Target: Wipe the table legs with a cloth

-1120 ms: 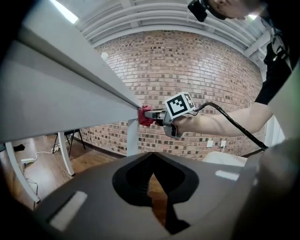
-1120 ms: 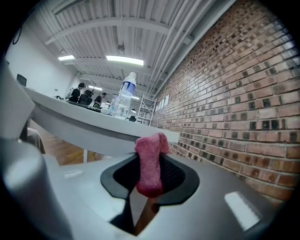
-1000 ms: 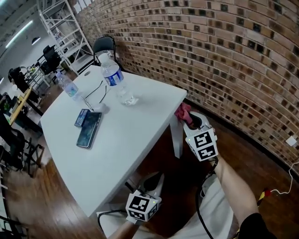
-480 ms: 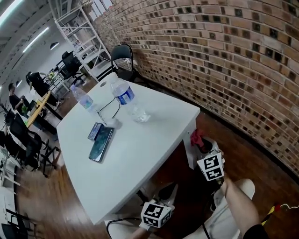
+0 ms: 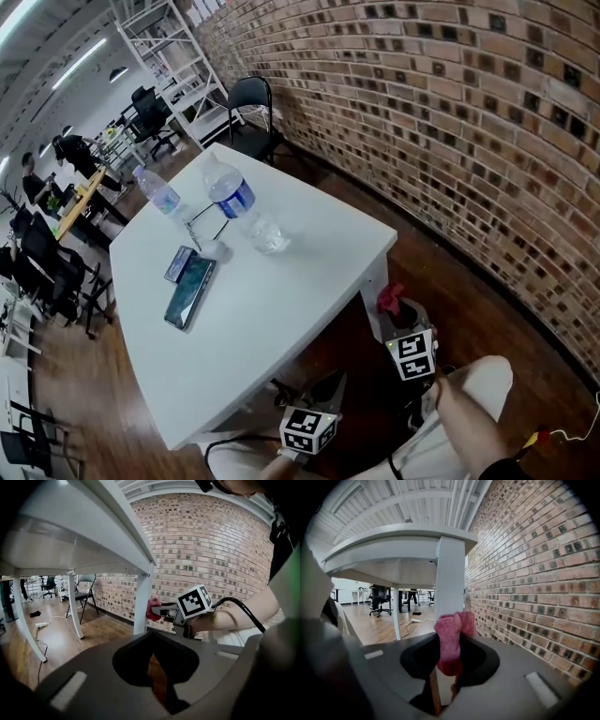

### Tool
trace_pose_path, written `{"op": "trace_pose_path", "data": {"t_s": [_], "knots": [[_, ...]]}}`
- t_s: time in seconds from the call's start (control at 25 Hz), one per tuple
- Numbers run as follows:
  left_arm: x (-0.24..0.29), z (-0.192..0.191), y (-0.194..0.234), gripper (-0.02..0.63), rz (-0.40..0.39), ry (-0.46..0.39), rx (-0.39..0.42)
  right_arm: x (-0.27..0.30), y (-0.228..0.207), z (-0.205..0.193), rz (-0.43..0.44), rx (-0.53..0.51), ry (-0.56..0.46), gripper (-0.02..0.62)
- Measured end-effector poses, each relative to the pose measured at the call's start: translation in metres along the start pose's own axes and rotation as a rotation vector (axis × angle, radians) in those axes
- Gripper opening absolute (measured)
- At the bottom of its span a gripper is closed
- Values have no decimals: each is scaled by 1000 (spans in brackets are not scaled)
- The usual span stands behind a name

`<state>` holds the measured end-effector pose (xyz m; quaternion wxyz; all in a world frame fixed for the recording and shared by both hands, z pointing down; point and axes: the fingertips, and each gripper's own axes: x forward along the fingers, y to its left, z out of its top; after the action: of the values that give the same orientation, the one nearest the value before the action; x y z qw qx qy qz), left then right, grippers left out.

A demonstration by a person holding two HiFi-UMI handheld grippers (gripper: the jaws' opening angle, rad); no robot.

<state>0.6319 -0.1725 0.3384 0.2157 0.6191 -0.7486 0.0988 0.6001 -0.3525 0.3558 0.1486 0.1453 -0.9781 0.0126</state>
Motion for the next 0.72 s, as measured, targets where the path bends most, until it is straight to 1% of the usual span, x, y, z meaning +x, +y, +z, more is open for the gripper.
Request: {"op": "trace_pose_path", "data": {"t_s": [0.24, 0.36, 0.48, 0.56, 0.72], "knots": [[16, -14, 12, 3, 50, 42, -28, 14, -2, -41, 42, 21, 93, 91], [24, -19, 12, 3, 60, 63, -44, 19, -3, -56, 60, 16, 129, 92], [32, -24, 9, 3, 68, 74, -57, 25, -1, -82, 78, 14, 192, 92], [37, -26, 7, 3, 68, 73, -66, 31, -1, -101, 70, 36, 221, 92], [45, -25, 17, 3, 78, 66, -53, 59, -1, -119, 29, 94, 209, 92]]}}
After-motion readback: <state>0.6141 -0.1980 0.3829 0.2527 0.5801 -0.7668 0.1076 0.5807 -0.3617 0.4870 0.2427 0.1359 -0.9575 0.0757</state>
